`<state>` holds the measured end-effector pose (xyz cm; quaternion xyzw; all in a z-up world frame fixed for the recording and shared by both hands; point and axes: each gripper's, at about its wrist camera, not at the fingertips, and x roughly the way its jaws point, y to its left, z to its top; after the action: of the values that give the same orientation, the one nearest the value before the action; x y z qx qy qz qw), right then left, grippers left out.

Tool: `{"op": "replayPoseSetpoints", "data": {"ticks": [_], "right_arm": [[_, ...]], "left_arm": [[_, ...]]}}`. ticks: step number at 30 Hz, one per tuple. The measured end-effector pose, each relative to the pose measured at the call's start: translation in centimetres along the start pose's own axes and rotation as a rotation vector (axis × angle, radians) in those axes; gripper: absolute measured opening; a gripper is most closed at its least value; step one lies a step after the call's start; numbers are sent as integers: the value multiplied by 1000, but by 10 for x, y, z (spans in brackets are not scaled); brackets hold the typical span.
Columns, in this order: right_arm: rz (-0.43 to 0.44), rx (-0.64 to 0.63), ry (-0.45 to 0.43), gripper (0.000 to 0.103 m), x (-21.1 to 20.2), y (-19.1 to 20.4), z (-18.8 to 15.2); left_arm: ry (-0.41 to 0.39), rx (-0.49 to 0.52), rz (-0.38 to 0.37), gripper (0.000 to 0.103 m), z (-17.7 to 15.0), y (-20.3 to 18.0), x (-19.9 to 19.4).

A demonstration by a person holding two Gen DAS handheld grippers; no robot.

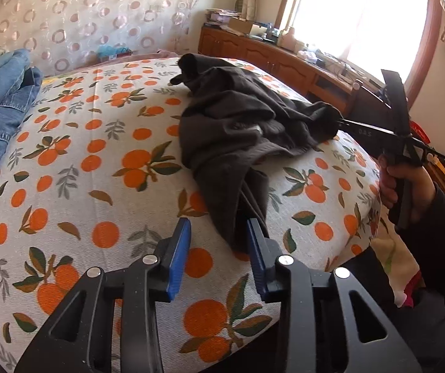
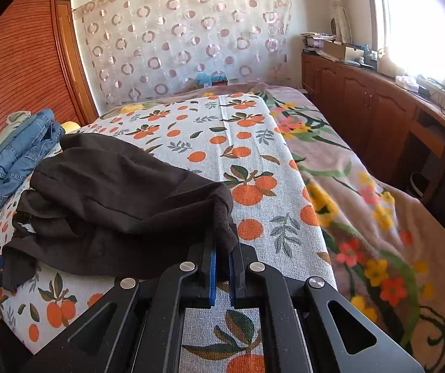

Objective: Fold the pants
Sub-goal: 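Raise the black shirt high with both grippers to shake it out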

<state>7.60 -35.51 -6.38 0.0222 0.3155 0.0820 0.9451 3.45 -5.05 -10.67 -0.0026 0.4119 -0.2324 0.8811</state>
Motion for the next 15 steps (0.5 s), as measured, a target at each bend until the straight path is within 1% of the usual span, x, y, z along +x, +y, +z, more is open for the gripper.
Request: {"op": "replayPoseSetpoints", "data": {"ticks": [1,2,3,4,5,7,10,12,15], "right_arm": [[-7,-4,-1,5,0,1,0],[-8,-6,-1,5,1,2,-1],[-8,-6,-2,5,1,3,-1],[-7,-4,-3,5,1,3,-1],[-5,-4,-3,5,0,3,-1],[5,-1,-7,5,-2,3,-1],[19,-24,-20,5,-12,2,3],[25,-24,-57,5,-28,-1,10],[62,-13,-115,5,-58,-5,26]], "left_arm": [[-1,5,1,37,0,-1,0],[-3,10,2,32,-1,-2,0],[-1,12,0,20,-1,-2,1],[0,10,-6,14,-2,-2,1],[0,6,-11,5,-2,-1,1],[-9,6,-5,5,0,1,-2],[-53,5,40,3,12,9,-18],[-100,8,66,3,24,16,-36],[-169,27,103,3,43,20,-67]]}}
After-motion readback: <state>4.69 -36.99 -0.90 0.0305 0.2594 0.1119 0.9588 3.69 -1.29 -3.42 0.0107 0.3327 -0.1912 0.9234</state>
